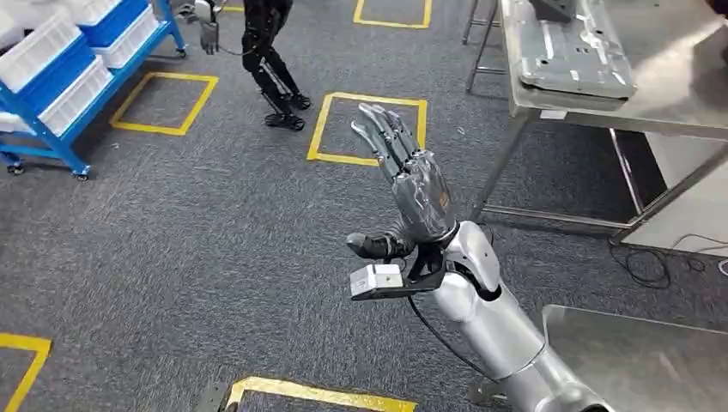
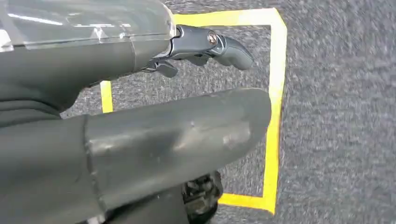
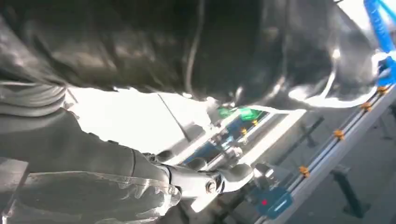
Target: Take the parts from the cabinet and place them on the table.
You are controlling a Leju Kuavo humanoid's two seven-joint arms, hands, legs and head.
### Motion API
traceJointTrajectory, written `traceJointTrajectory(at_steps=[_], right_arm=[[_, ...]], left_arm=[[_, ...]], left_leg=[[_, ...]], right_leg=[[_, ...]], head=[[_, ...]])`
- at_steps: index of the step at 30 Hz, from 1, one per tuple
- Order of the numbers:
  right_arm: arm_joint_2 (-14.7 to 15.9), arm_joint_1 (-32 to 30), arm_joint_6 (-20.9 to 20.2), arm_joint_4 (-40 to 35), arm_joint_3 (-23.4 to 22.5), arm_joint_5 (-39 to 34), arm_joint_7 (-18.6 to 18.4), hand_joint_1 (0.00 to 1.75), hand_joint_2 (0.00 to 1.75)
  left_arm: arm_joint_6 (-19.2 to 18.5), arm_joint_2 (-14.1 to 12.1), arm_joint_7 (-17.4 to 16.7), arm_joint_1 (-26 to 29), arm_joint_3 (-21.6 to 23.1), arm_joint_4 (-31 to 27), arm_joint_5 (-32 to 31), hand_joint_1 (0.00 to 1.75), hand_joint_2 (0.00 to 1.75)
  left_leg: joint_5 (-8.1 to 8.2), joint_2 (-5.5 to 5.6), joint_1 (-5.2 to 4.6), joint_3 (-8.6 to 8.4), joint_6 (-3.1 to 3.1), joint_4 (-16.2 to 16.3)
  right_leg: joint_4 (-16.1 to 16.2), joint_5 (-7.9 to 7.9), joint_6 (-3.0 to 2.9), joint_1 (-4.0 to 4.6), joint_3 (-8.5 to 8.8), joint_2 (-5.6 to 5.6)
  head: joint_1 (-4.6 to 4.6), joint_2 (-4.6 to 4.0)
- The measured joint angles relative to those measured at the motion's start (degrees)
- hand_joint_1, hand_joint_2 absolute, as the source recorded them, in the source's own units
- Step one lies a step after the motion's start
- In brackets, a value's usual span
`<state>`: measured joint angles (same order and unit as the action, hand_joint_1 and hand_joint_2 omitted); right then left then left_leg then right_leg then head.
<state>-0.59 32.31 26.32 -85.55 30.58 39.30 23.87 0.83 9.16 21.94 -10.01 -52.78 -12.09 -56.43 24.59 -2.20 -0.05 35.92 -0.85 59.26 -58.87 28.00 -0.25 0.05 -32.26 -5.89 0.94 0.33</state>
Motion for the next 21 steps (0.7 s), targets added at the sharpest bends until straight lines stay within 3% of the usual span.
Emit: traceJointTrajectory(at_steps=[2, 3, 4, 5, 6, 7, 8, 9, 11, 12, 13, 15, 17, 18, 19, 20, 21], right_arm=[[0.0, 0.1, 0.0, 0.0, 0.1, 0.0, 0.0, 0.00, 0.00], [0.0, 0.1, 0.0, 0.0, 0.1, 0.0, 0.0, 0.00, 0.00], [0.0, 0.2, 0.0, -0.1, 0.1, 0.0, 0.0, 0.00, 0.00], [0.1, 0.1, 0.0, 0.0, 0.1, 0.0, 0.0, 0.00, 0.00], [0.2, 0.0, 0.0, 0.1, 0.1, 0.0, 0.0, 0.00, 0.00], [0.2, -0.2, 0.0, 0.2, 0.1, 0.0, 0.0, 0.00, 0.00], [0.2, -0.3, 0.0, 0.4, 0.1, -0.1, 0.0, 0.00, 0.00], [0.3, -0.4, 0.0, 0.5, 0.2, -0.2, 0.0, 0.00, 0.00], [0.4, -0.3, 0.0, 0.5, 0.2, -0.2, 0.0, 0.00, 0.00], [0.4, -0.3, 0.0, 0.5, 0.2, -0.2, 0.0, 0.00, 0.00], [0.4, -0.3, 0.0, 0.5, 0.2, -0.2, 0.0, 0.00, 0.00], [0.5, -0.3, 0.1, 0.5, 0.2, -0.3, 0.0, 0.00, 0.00], [0.5, -0.2, 0.1, 0.5, 0.2, -0.3, 0.0, 0.00, 0.00], [0.5, -0.2, 0.1, 0.5, 0.2, -0.3, 0.0, 0.00, 0.00], [0.5, -0.2, 0.2, 0.5, 0.2, -0.3, 0.0, 0.00, 0.00], [0.5, -0.2, 0.2, 0.5, 0.2, -0.3, 0.0, 0.00, 0.00], [0.5, -0.4, 0.2, 0.5, 0.2, -0.3, -0.1, 0.00, 0.00]], left_arm=[[0.0, -0.1, 0.0, 0.2, 0.0, 0.0, 0.0, 0.00, 0.00], [0.0, -0.1, 0.0, 0.2, 0.0, 0.0, 0.0, 0.00, 0.00], [0.0, -0.1, 0.0, 0.1, 0.0, 0.0, 0.0, 0.00, 0.00], [0.0, -0.1, 0.0, -0.1, 0.0, 0.0, 0.0, 0.00, 0.00], [0.1, -0.1, 0.0, -0.2, 0.0, 0.0, -0.1, 0.00, 0.00], [0.1, 0.0, -0.2, -0.1, 0.0, 0.0, -0.1, 0.00, 0.00], [0.1, 0.0, -0.3, 0.0, 0.0, 0.0, -0.1, 0.00, 0.00], [0.2, 0.0, -0.3, 0.1, 0.0, 0.0, -0.1, 0.00, 0.00], [0.2, 0.0, -0.3, 0.1, 0.0, 0.0, -0.1, 0.00, 0.00], [0.2, 0.1, -0.3, 0.0, 0.0, 0.0, -0.1, 0.00, 0.00], [0.2, 0.3, -0.3, -0.1, 0.0, 0.0, -0.1, 0.00, 0.00], [0.2, 0.3, -0.3, -0.2, -0.1, 0.0, 0.0, 0.00, 0.00], [0.1, 0.3, -0.3, 0.1, -0.1, 0.0, 0.0, 0.00, 0.00], [0.1, 0.3, -0.3, 0.1, -0.2, 0.0, 0.0, 0.00, 0.00], [0.1, 0.3, -0.3, 0.1, -0.2, 0.0, 0.1, 0.00, 0.00], [0.1, 0.3, -0.3, -0.1, -0.2, 0.0, 0.1, 0.00, 0.00], [0.1, 0.3, -0.3, -0.1, -0.2, 0.0, 0.1, 0.00, 0.00]], left_leg=[[-0.49, 1.33, 0.37, -0.41, -0.86, -0.8], [-0.66, 1.78, 0.45, -0.49, -1.13, -1.1], [-0.77, 2.03, 0.50, -0.45, -1.52, -1.1], [-0.85, 2.57, 0.50, -0.36, -1.75, -1.1], [-0.87, 3.16, 0.45, -0.27, -1.81, -1.1], [-0.89, 3.85, 0.38, -0.19, -1.84, -1.1], [-0.90, 4.57, 0.36, -0.17, -1.84, -1.0], [-0.90, 5.20, 0.36, -0.18, -1.84, -0.9], [-0.91, 6.64, 0.36, -0.25, -1.78, -0.7], [-0.95, 7.22, 0.45, -0.17, -1.67, -0.7], [-1.03, 7.69, 0.15, 0.20, -1.25, -0.5], [-1.42, 8.78, 0.67, 0.63, -0.45, -0.6], [-1.80, 10.06, 0.53, 0.62, 0.51, -1.2], [-1.31, 8.15, 0.67, 0.81, 0.37, -0.5], [0.35, 5.51, 0.35, 1.73, 0.50, 1.5], [2.77, 4.07, 0.53, 3.71, 0.80, 5.8], [4.75, 3.42, 0.72, 5.68, 1.00, 10.1]], right_leg=[[0.1, 0.38, 0.84, -0.05, 0.19, -0.75], [-0.8, 1.25, 1.14, -0.45, 0.14, 1.73], [-3.4, 3.02, 1.22, -0.54, -1.08, 3.89], [-7.7, 5.24, 1.29, -0.52, -3.17, 4.95], [-12.2, 7.18, 1.40, -0.54, -5.41, 5.33], [-15.9, 8.16, 1.46, -0.54, -7.44, 5.47], [-16.9, 7.59, 1.46, -0.56, -8.21, 5.51], [-15.3, 5.91, 1.38, -0.58, -7.62, 5.55], [-6.5, 0.55, 0.98, -0.68, -3.54, 6.45], [-1.8, -1.31, 0.72, -0.82, -1.43, 8.74], [-0.4, -0.55, 0.56, -0.92, -0.86, 10.59], [-0.1, -0.73, 0.60, -0.55, -0.99, 9.67], [0.6, -1.16, -0.10, -0.67, -0.52, 8.54], [1.3, -1.59, -0.39, -1.05, -0.07, 7.54], [1.6, -1.68, -0.71, -0.96, 0.10, 7.04], [1.6, -1.64, -1.00, -0.81, 0.11, 6.09], [1.6, -1.61, -1.04, -0.70, 0.13, 5.33]], head=[[0.00, 0.00], [0.00, 0.00], [-0.02, 0.00], [-0.04, 0.00], [-0.02, 0.00], [-0.02, 0.00], [-0.02, 0.00], [-0.02, 0.00], [-0.02, 0.00], [-0.02, 0.00], [0.00, 0.00], [-0.02, 0.00], [0.00, 0.00], [0.00, 0.00], [0.07, 0.00], [0.02, 0.00], [0.02, 0.00]])
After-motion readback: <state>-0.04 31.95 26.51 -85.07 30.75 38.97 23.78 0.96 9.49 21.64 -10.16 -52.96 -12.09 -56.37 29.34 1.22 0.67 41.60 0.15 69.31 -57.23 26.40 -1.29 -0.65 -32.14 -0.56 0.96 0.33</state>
